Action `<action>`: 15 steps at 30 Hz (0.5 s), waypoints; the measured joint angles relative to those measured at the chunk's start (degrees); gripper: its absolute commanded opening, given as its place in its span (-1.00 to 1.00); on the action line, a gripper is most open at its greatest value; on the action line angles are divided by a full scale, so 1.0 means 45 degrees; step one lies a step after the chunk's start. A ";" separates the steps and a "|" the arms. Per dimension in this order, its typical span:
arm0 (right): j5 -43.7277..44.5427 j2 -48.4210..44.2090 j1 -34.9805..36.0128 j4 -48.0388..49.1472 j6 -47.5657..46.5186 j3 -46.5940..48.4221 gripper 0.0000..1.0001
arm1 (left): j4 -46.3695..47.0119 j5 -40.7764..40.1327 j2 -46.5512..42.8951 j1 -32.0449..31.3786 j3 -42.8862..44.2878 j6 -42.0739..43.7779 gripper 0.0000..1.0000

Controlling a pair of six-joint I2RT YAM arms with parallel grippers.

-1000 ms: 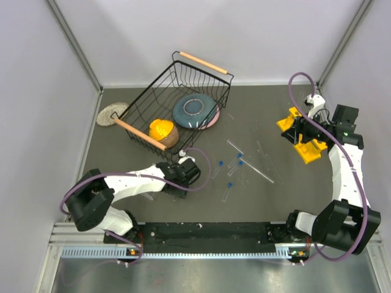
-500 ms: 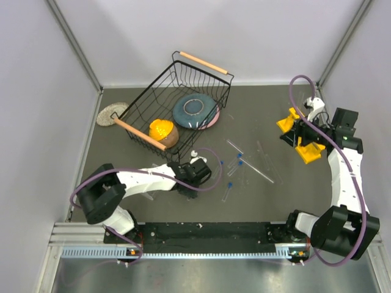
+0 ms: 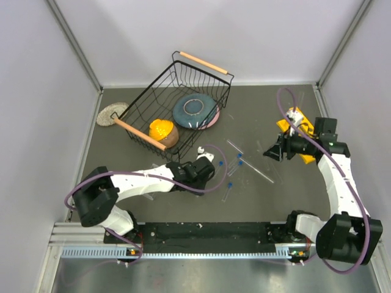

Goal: Organize the chemistry lab equipment

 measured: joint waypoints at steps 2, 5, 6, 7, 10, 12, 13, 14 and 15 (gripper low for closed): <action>-0.0233 -0.0107 0.0724 -0.0189 0.0301 -0.0209 0.18 | 0.0228 0.0121 -0.0243 0.0000 0.0257 0.0175 -0.74; -0.0753 -0.0087 0.1472 -0.0296 0.1112 -0.0267 0.35 | 0.0719 0.0355 -0.0544 -0.0005 0.0733 0.0491 -0.75; -0.0928 -0.0063 0.1608 -0.0291 0.1481 -0.0267 0.54 | 0.0923 0.0491 -0.0631 -0.0005 0.0913 0.0612 -0.75; -0.1054 -0.0005 0.1685 -0.0272 0.1899 -0.0262 0.63 | 0.1122 0.0622 -0.0714 -0.0005 0.1098 0.0763 -0.75; -0.1132 0.0301 0.1739 -0.0087 0.3400 -0.0243 0.81 | 0.1749 0.1112 -0.0889 -0.0005 0.1685 0.1127 -0.75; -0.1088 0.0505 0.1749 0.0253 0.4658 -0.0238 0.81 | 0.2093 0.1413 -0.0908 -0.0005 0.2089 0.1297 -0.75; -0.1054 0.0559 0.1763 0.0452 0.5280 -0.0228 0.80 | 0.2254 0.1676 -0.0903 -0.0005 0.2385 0.1389 -0.75; -0.1010 0.0583 0.1778 0.0665 0.5853 -0.0214 0.80 | 0.2380 0.1826 -0.0903 -0.0005 0.2565 0.1438 -0.75; -0.0947 0.0583 0.1797 0.0879 0.6421 -0.0180 0.77 | 0.2487 0.2030 -0.0903 -0.0015 0.2807 0.1472 -0.75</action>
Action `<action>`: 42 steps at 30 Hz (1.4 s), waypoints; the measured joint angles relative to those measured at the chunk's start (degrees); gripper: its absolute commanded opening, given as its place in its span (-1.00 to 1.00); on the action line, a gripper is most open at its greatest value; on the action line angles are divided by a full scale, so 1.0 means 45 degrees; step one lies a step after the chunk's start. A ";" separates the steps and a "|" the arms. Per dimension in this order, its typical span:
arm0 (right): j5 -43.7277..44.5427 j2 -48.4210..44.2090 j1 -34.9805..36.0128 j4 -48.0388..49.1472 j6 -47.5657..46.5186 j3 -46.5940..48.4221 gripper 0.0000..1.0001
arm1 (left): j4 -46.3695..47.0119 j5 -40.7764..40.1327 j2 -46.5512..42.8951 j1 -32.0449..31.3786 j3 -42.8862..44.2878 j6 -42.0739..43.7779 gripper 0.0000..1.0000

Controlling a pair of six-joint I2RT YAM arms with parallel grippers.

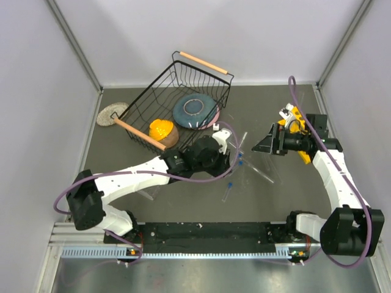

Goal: Organize the chemistry lab equipment

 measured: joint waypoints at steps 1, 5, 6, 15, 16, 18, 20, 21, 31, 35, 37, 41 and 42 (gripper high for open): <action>0.0049 0.0005 0.0019 0.0248 0.0563 0.0073 0.76 | 0.0141 0.0214 0.0005 -0.0005 0.0248 0.0015 -0.75; 0.0141 0.0015 0.0219 0.1175 0.2259 0.0423 0.70 | 0.0588 0.0719 0.0083 -0.0068 0.0860 0.0049 -0.74; 0.0151 0.0034 0.0277 0.1413 0.2633 0.0500 0.68 | 0.0651 0.0816 0.0141 -0.0097 0.0986 0.0053 -0.75; 0.0175 0.0131 0.0874 0.2482 0.4498 0.0641 0.20 | 0.0714 0.1287 0.0607 -0.0316 0.1234 0.0097 -0.74; 0.0204 0.0175 0.0928 0.2531 0.4639 0.0680 0.05 | 0.0714 0.1307 0.0612 -0.0325 0.1234 0.0107 -0.74; 0.0277 0.0291 0.0971 0.2603 0.4784 0.0782 -0.38 | 0.0719 0.1336 0.0612 -0.0345 0.1268 0.0146 -0.71; 0.0325 0.0442 0.0976 0.2710 0.4974 0.0894 -0.62 | 0.0724 0.1331 0.0612 -0.0384 0.1292 0.0185 -0.67; 0.0330 0.0525 0.0976 0.2730 0.5047 0.0957 -0.66 | 0.0719 0.1321 0.0612 -0.0389 0.1297 0.0189 -0.60; 0.1137 0.0612 0.0816 0.2720 0.4386 0.1836 -0.80 | 0.0714 -0.0044 0.0262 -0.0393 0.1054 0.0019 0.67; 0.1821 0.0641 -0.0355 0.2623 0.3356 0.2560 -0.80 | 0.0622 -0.1394 -0.1273 -0.0194 0.0151 -0.0204 0.75; 0.2317 0.0850 -0.1292 0.2608 0.2754 0.3075 -0.80 | 0.0597 -0.1817 -0.2327 0.0126 -0.0350 -0.0316 0.75; 0.3716 0.1690 -0.2618 0.2735 0.1341 0.4061 -0.80 | 0.0656 -0.2229 -0.4041 0.1010 -0.1297 -0.0500 0.76; 0.4114 0.1953 -0.2837 0.2856 0.0976 0.4255 -0.80 | 0.0699 -0.2273 -0.4430 0.1307 -0.1593 -0.0554 0.76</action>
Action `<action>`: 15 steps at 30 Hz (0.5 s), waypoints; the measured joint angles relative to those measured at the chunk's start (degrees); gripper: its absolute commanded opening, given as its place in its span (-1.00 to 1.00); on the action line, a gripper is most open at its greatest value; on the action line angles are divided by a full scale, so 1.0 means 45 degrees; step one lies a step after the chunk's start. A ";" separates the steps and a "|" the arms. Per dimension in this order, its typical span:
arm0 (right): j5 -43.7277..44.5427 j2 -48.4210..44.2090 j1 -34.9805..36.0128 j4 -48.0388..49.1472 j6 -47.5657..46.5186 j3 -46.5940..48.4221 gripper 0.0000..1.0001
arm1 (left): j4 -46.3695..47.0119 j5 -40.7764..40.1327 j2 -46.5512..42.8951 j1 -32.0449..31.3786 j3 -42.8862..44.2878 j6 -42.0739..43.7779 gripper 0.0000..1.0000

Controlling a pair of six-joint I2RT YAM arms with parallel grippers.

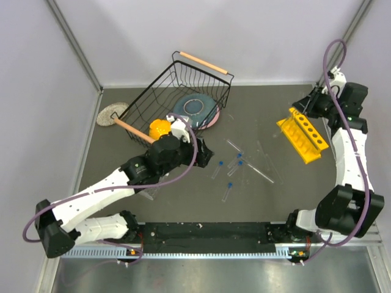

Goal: Organize the chemistry lab equipment

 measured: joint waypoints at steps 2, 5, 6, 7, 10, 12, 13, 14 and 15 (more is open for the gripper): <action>0.0869 0.0510 -0.0296 0.0384 -0.0743 0.0223 -0.79 | -0.0034 -0.0024 -0.0379 0.0345 -0.0403 -0.0097 0.76; 0.1977 0.1161 -0.0461 0.0903 -0.1651 0.0350 -0.79 | -0.0189 -0.0005 -0.0573 0.0597 -0.0840 -0.0165 0.77; 0.2312 0.1389 -0.0481 0.1127 -0.1899 0.0379 -0.79 | -0.0223 0.0005 -0.0573 0.0636 -0.0942 -0.0175 0.77; 0.2603 0.1598 -0.0525 0.1253 -0.2113 0.0457 -0.79 | -0.0262 0.0015 -0.0578 0.0665 -0.1044 -0.0185 0.76; 0.3196 0.2234 -0.0563 0.1549 -0.2550 0.0933 -0.79 | -0.0393 0.0029 -0.0583 0.0719 -0.1243 -0.0248 0.77; 0.3458 0.2550 -0.0627 0.1763 -0.2739 0.1370 -0.79 | -0.0418 0.0029 -0.0588 0.0733 -0.1326 -0.0316 0.77; 0.3585 0.2647 -0.0675 0.1807 -0.2837 0.1583 -0.79 | -0.0432 0.0029 -0.0602 0.0733 -0.1350 -0.0359 0.77; 0.3667 0.2720 -0.0714 0.1836 -0.2905 0.1807 -0.78 | -0.0437 0.0029 -0.0631 0.0733 -0.1384 -0.0413 0.77; 0.3730 0.2759 -0.0753 0.1889 -0.2963 0.1967 -0.78 | -0.0442 0.0029 -0.0651 0.0738 -0.1394 -0.0452 0.77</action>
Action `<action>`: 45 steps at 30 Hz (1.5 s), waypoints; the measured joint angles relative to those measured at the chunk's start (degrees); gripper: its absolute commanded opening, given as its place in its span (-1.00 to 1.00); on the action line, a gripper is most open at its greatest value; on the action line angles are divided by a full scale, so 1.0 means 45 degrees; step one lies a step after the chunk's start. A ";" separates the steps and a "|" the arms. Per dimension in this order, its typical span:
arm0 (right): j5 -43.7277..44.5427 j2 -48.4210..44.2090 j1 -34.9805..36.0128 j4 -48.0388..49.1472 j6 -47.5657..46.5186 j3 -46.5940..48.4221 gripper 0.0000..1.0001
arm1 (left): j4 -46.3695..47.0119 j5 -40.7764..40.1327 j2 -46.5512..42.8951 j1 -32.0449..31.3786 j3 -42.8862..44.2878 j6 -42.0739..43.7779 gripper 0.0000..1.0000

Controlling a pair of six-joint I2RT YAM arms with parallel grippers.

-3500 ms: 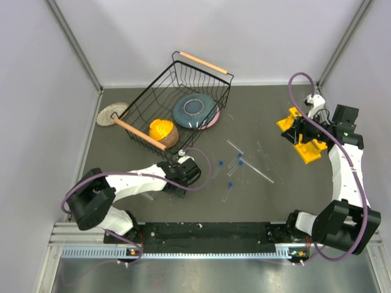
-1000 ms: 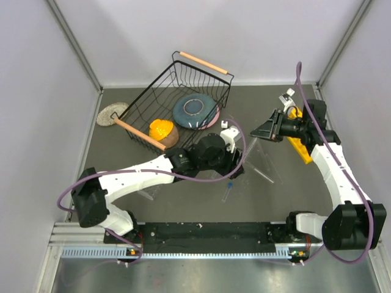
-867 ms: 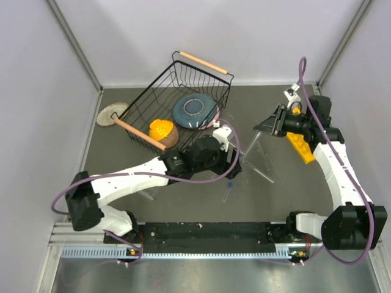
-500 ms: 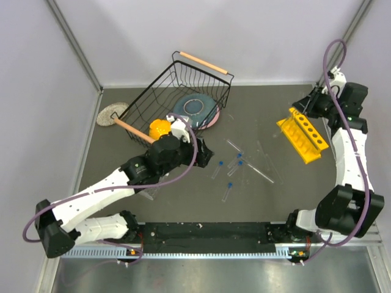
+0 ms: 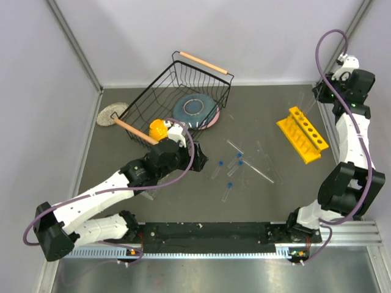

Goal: Organize the chemistry lab equipment

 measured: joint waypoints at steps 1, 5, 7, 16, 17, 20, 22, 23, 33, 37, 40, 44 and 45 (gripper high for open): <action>0.0087 0.0044 -0.0049 0.0087 -0.0092 0.0209 -0.78 | 0.0000 0.0000 -0.0015 0.0000 -0.0010 -0.0029 0.77; 0.0277 0.0204 -0.0180 0.0355 -0.0287 0.0729 -0.78 | 0.0000 0.0019 -0.0073 0.0005 -0.0073 -0.0073 0.77; 0.0311 0.0330 -0.0204 0.0486 -0.0335 0.0850 -0.78 | 0.0000 0.0049 -0.0073 0.0005 -0.0083 -0.0083 0.77; 0.0316 0.1467 -0.0214 0.0476 -0.0345 0.0889 -0.78 | -0.0005 0.0058 -0.0073 0.0005 -0.0087 -0.0155 0.77; 0.0325 0.1559 -0.0214 0.0481 -0.0345 0.0889 -0.78 | -0.0005 0.0058 -0.0073 0.0005 -0.0087 -0.0160 0.77; 0.0355 0.1719 -0.0214 0.0573 -0.0374 0.0894 -0.78 | -0.0005 0.0058 -0.0073 0.0005 -0.0092 -0.0165 0.77; 0.0389 0.1749 -0.0214 0.0651 -0.0423 0.0899 -0.78 | -0.0010 0.0058 -0.0073 0.0005 -0.0092 -0.0170 0.77; 0.0398 0.1792 -0.0214 0.0685 -0.0432 0.0908 -0.78 | -0.0010 0.0058 -0.0073 0.0005 -0.0092 -0.0170 0.77; 0.0393 0.2322 -0.0214 0.0782 -0.0432 0.1054 -0.77 | -0.0015 0.0097 -0.0063 0.0005 -0.0092 -0.0194 0.77; 0.0350 0.2467 -0.0209 0.0787 -0.0461 0.1054 -0.76 | -0.0015 0.0097 -0.0063 0.0005 -0.0092 -0.0194 0.77; 0.0311 0.2618 -0.0185 0.0787 -0.0554 0.1039 -0.75 | -0.0015 0.0102 -0.0058 0.0005 -0.0092 -0.0194 0.77; 0.0296 0.2793 -0.0151 0.0874 -0.0738 0.0840 -0.73 | -0.0015 0.0102 -0.0058 0.0005 -0.0092 -0.0199 0.77; 0.0301 0.2851 -0.0131 0.0928 -0.0787 0.0782 -0.73 | -0.0015 0.0102 -0.0058 0.0005 -0.0092 -0.0199 0.77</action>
